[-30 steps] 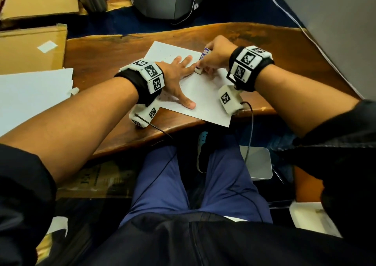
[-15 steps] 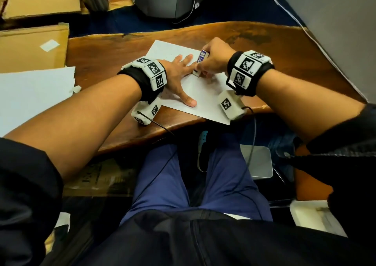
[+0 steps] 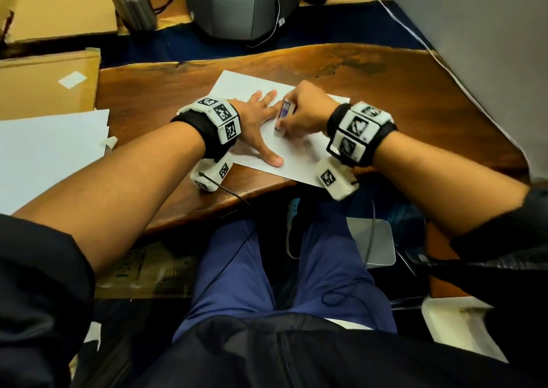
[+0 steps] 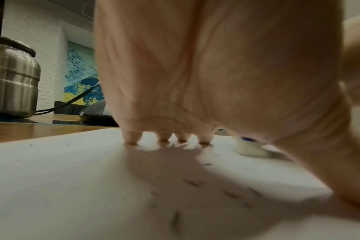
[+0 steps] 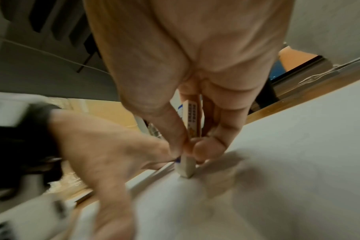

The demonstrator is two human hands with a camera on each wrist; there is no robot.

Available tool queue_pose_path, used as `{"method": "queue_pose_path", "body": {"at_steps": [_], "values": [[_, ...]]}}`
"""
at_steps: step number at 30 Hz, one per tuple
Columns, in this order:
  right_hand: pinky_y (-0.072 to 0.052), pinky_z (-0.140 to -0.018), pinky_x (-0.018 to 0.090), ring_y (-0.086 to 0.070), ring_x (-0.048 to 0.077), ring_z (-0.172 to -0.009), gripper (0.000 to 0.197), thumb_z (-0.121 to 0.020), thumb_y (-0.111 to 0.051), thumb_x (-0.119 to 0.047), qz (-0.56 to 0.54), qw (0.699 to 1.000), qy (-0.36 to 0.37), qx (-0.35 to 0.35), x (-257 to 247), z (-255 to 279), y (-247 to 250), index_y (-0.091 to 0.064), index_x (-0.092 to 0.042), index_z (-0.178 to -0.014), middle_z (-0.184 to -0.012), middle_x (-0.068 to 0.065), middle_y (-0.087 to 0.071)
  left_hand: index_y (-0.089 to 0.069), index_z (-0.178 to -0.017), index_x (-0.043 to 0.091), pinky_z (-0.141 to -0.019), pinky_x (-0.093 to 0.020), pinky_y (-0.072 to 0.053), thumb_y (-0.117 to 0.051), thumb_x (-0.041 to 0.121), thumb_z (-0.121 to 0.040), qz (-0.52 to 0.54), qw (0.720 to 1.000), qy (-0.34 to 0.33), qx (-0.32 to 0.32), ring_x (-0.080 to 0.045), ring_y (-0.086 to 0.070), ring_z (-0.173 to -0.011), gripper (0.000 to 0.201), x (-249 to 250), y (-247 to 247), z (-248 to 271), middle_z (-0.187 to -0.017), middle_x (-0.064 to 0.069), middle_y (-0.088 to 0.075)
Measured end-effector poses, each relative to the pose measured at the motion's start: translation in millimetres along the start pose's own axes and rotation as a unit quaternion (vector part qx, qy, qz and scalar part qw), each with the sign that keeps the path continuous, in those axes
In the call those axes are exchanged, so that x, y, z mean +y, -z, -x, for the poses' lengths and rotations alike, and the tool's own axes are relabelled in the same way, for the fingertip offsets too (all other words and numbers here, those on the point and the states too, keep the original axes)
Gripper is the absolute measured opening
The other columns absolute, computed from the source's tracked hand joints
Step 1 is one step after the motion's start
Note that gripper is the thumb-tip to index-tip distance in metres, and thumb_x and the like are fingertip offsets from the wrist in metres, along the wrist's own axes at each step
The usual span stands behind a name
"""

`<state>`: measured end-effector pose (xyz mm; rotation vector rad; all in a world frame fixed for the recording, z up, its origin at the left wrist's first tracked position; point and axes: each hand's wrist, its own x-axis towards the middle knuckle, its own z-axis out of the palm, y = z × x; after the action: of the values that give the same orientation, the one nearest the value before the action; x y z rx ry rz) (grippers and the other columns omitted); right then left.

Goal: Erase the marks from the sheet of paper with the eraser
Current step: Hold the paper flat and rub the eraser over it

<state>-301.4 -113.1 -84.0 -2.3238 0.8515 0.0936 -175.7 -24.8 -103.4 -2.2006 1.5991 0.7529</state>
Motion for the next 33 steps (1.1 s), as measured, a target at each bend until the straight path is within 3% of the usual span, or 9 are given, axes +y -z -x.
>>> {"method": "queue_pose_path", "body": {"at_steps": [4,7,14,17,20,26,29,31,33], "values": [[-0.052,-0.070,0.024,-0.065,0.017,-0.081,0.015,-0.082,-0.076,-0.022,0.037,0.997,0.063,-0.027,3.0,20.9,-5.8,-0.063,-0.023,-0.088,-0.090,0.002,-0.069,0.021,-0.151,0.033,-0.117,-0.060,0.002,-0.064,0.083,-0.044,0.007,1.000,0.004,-0.006,-0.025,0.023,-0.147,0.145,3.3,3.2,1.4,-0.157,0.004,0.032],[-0.053,-0.071,0.025,-0.065,0.017,-0.082,0.015,-0.082,-0.076,-0.022,0.028,0.998,0.059,-0.019,1.9,15.3,-3.4,-0.062,-0.023,-0.087,-0.091,0.002,-0.069,0.016,-0.153,0.032,-0.117,-0.057,0.000,-0.068,0.080,-0.048,0.006,1.000,-0.002,0.012,-0.026,0.018,-0.149,0.143,3.4,5.3,2.6,-0.160,0.001,0.026],[-0.057,-0.058,0.022,-0.069,0.015,-0.067,0.017,-0.082,-0.078,-0.018,-0.053,0.998,0.006,0.014,5.4,-1.6,-6.3,-0.071,-0.010,-0.094,-0.087,0.007,-0.072,-0.011,-0.157,0.026,-0.119,-0.048,-0.016,-0.066,0.070,-0.073,0.006,0.993,0.038,0.108,-0.029,-0.015,-0.148,0.110,4.5,3.9,11.6,-0.164,-0.007,-0.010],[-0.057,-0.055,0.021,-0.067,0.013,-0.060,0.013,-0.083,-0.078,-0.015,-0.071,0.997,-0.001,0.008,6.2,-5.4,-5.8,-0.070,-0.010,-0.092,-0.082,0.007,-0.072,0.007,-0.156,0.027,-0.120,-0.048,-0.010,-0.062,0.078,-0.068,0.022,0.997,0.039,0.058,-0.027,0.001,-0.150,0.123,-0.4,-3.9,12.5,-0.164,-0.005,0.011],[-0.061,-0.066,0.027,-0.069,0.014,-0.065,0.013,-0.084,-0.077,-0.015,-0.076,0.997,-0.013,-0.009,5.8,-11.1,-1.2,-0.070,-0.009,-0.093,-0.079,0.005,-0.071,0.021,-0.152,0.032,-0.119,-0.056,-0.003,-0.056,0.088,-0.050,0.028,0.999,0.036,0.020,-0.026,0.017,-0.149,0.139,-4.5,-9.0,11.0,-0.160,-0.001,0.028],[-0.061,-0.063,0.025,-0.070,0.016,-0.068,0.025,-0.087,-0.075,-0.019,-0.100,0.993,-0.058,0.031,3.6,-28.6,9.5,-0.069,-0.006,-0.108,-0.089,0.009,-0.074,0.022,-0.150,0.035,-0.115,-0.065,-0.004,-0.053,0.092,-0.046,0.024,0.999,0.032,0.023,-0.026,0.018,-0.149,0.140,-8.1,-11.8,7.5,-0.159,0.002,0.029],[-0.061,-0.069,0.030,-0.070,0.018,-0.068,0.012,-0.084,-0.077,-0.016,-0.069,0.997,-0.024,-0.023,8.4,-12.6,-1.0,-0.070,-0.009,-0.091,-0.086,0.011,-0.075,0.022,-0.150,0.036,-0.115,-0.065,-0.004,-0.052,0.092,-0.045,0.030,0.999,0.029,0.027,-0.026,0.017,-0.149,0.140,-7.8,-12.6,7.2,-0.159,0.002,0.029],[-0.058,-0.065,0.027,-0.067,0.014,-0.063,0.011,-0.082,-0.080,-0.017,-0.040,0.997,0.009,-0.065,8.7,-1.9,-3.7,-0.069,-0.014,-0.079,-0.077,0.006,-0.073,0.022,-0.150,0.035,-0.115,-0.066,-0.005,-0.051,0.092,-0.044,0.028,0.999,0.028,0.028,-0.027,0.017,-0.149,0.141,-8.4,-12.4,7.3,-0.159,0.001,0.029],[-0.053,-0.059,0.021,-0.065,0.010,-0.060,0.011,-0.081,-0.080,-0.017,-0.030,0.997,0.010,-0.065,4.8,-4.2,2.4,-0.070,-0.014,-0.080,-0.075,0.002,-0.071,0.022,-0.150,0.035,-0.115,-0.066,-0.005,-0.051,0.092,-0.043,0.028,0.999,0.029,0.021,-0.027,0.017,-0.149,0.142,-6.7,-11.1,8.5,-0.159,0.001,0.029]]}}
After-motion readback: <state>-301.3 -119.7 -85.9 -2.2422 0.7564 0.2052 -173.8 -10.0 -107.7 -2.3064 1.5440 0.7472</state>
